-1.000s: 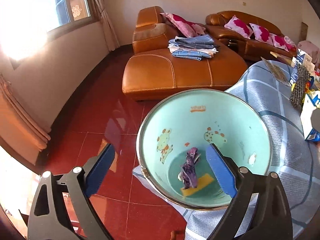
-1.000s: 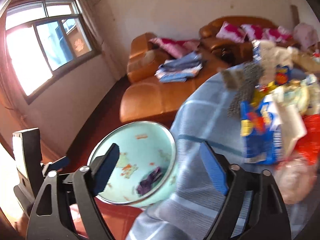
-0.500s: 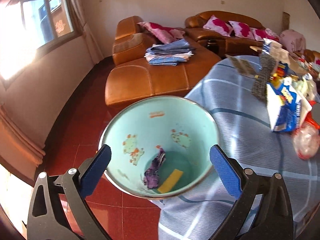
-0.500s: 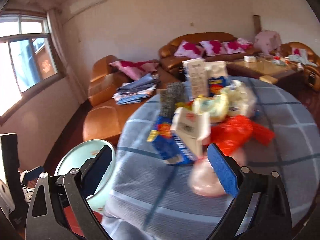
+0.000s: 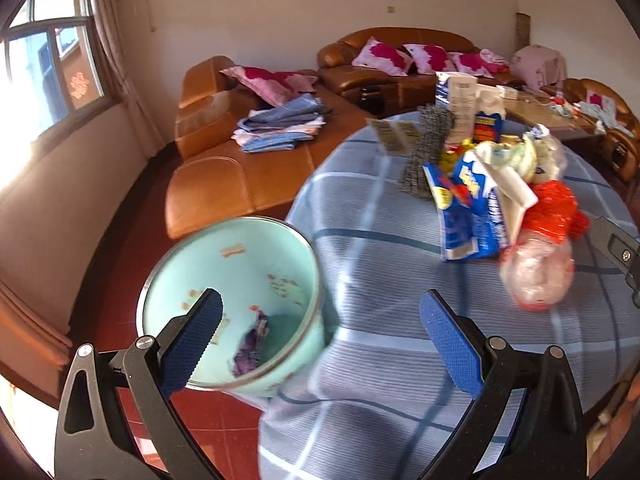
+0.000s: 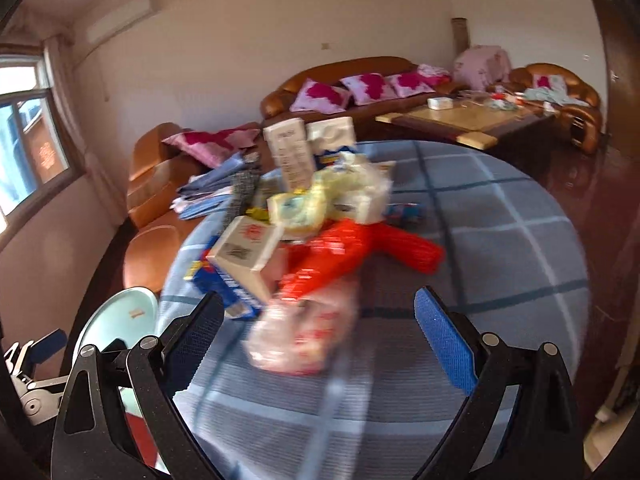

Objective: Collect trash
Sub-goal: 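Grasp the clear plastic bag with the right tool, then grasp the blue-white LOOK tissue pack with the left tool while the right tool holds the bag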

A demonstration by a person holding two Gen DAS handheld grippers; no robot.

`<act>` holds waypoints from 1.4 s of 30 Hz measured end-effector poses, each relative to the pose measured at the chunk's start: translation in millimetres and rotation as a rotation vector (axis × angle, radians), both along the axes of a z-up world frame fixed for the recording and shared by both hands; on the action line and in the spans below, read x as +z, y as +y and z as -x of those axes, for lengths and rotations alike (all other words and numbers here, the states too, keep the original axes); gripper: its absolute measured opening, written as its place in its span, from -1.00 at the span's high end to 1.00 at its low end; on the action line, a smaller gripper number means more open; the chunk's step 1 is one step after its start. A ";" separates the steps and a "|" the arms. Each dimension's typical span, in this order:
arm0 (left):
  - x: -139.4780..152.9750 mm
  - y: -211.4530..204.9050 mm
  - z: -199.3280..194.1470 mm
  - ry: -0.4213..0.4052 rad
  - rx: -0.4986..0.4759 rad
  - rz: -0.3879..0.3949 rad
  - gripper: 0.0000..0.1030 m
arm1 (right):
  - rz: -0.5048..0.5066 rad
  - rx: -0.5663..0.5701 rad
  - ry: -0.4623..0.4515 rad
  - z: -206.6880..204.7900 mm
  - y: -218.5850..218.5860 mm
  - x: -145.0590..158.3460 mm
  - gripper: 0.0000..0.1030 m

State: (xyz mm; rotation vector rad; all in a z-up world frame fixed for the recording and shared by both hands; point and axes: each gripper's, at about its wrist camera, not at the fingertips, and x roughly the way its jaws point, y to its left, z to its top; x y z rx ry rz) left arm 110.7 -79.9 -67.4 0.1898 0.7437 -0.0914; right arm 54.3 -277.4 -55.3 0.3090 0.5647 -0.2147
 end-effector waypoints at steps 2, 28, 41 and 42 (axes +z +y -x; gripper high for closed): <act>-5.0 -3.3 0.7 0.021 -0.009 0.025 -0.88 | 0.002 -0.030 0.017 4.1 -11.2 -3.9 -0.81; -34.9 11.0 -16.3 0.109 0.027 0.069 -0.88 | -0.224 0.092 0.220 -52.3 -14.7 -65.4 -0.06; -24.8 -5.7 -9.5 0.079 -0.022 0.086 -0.88 | -0.037 -0.069 0.099 12.9 -52.9 -12.0 0.64; -24.2 -8.2 -9.7 0.076 -0.028 0.088 -0.88 | -0.029 -0.094 0.085 16.9 -60.8 -9.0 0.64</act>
